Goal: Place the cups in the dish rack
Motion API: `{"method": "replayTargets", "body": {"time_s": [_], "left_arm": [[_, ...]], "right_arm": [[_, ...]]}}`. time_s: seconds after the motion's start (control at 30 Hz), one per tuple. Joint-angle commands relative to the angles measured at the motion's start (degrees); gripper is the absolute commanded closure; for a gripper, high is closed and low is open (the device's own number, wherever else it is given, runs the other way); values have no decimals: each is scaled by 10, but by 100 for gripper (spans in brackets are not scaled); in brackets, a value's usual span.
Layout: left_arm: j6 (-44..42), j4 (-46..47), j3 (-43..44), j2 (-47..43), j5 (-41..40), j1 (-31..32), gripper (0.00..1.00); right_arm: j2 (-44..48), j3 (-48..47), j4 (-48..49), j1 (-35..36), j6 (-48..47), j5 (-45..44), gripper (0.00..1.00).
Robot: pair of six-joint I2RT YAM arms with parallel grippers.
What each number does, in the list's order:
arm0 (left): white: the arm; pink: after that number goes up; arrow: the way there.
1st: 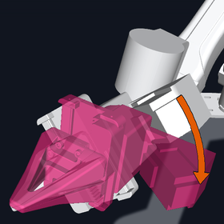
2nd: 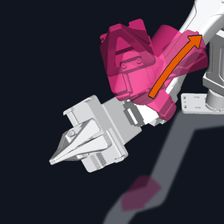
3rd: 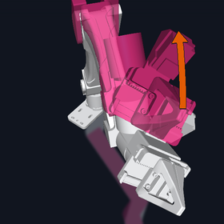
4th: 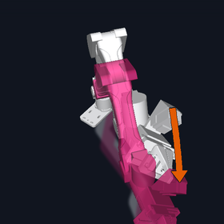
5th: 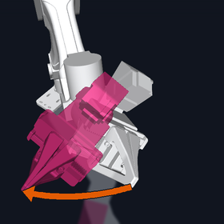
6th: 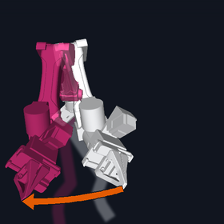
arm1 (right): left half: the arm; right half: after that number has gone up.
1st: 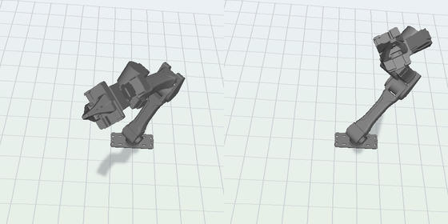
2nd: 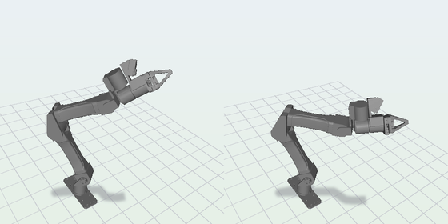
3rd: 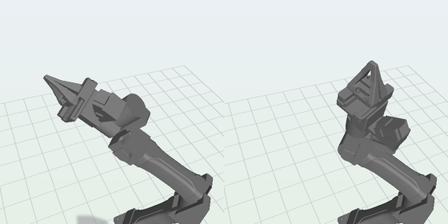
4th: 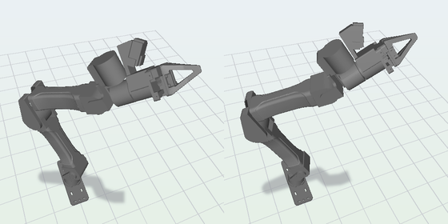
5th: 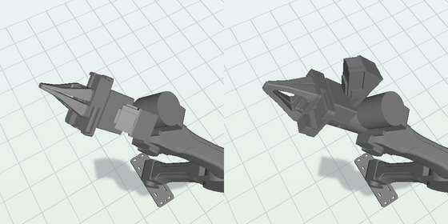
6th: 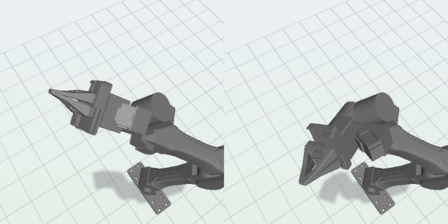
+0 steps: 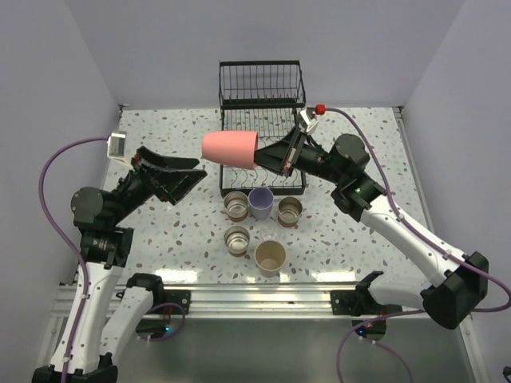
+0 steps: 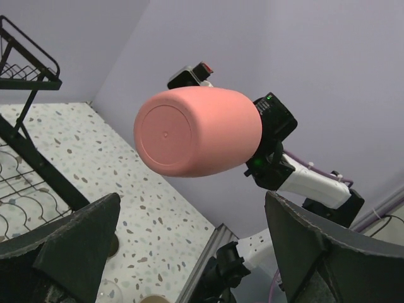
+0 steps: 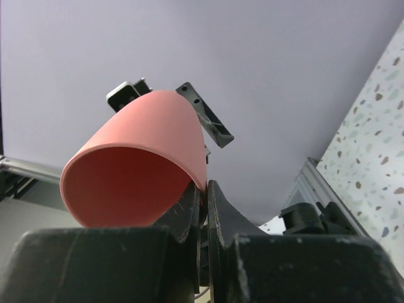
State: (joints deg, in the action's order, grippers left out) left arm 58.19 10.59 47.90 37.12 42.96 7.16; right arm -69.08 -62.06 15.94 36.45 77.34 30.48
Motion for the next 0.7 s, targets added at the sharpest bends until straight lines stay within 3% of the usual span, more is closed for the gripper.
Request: {"method": "replayTargets", "body": {"time_s": [0.0,0.43,0.67], "left_arm": [[47,60,4,-5,21,0,0],[113,185,6,34,12,0,0],[107,181,41,59,29,0,12]], "right_arm": [[4,-16,94,12,36,24,100],[-2,-1,85,67,25,5,100],[-10,-2,80,80,18,-19,100]]}}
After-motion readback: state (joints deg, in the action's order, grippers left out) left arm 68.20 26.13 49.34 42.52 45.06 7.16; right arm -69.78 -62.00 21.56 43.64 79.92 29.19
